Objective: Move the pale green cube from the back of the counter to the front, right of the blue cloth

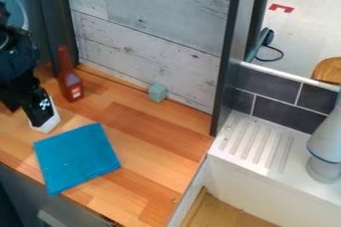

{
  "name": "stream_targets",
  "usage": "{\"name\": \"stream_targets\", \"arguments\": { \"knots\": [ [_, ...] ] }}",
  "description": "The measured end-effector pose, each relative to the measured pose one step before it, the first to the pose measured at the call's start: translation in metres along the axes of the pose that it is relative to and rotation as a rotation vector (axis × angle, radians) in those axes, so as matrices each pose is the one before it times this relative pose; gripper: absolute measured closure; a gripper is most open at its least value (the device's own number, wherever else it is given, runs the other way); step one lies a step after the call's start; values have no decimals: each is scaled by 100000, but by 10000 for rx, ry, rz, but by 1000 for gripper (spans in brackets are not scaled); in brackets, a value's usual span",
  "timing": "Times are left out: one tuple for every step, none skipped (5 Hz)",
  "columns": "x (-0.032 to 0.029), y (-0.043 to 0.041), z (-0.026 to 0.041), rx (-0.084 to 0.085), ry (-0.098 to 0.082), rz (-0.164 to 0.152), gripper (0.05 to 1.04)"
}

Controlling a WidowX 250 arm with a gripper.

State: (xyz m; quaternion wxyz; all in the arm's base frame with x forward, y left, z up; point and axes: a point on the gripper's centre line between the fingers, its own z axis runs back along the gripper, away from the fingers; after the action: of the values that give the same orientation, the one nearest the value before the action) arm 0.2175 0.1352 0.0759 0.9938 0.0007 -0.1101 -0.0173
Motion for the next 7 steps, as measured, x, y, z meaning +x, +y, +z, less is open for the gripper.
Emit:
{"name": "stream_targets", "arguments": {
  "knots": [
    [-130,-107,-478,-71,57,-32,83],
    [1843,1033,-2613,975,-1749,-1036,83],
    [1511,-613,-2352,368,-420,-164,83],
    [1063,394,-1716,127,-448,697,83],
    [1951,-134,-256,-397,-202,847,83],
    [2050,-1510,-894,-296,144,615,83],
    [1262,-843,-852,-293,175,148,83]
  ]
}}
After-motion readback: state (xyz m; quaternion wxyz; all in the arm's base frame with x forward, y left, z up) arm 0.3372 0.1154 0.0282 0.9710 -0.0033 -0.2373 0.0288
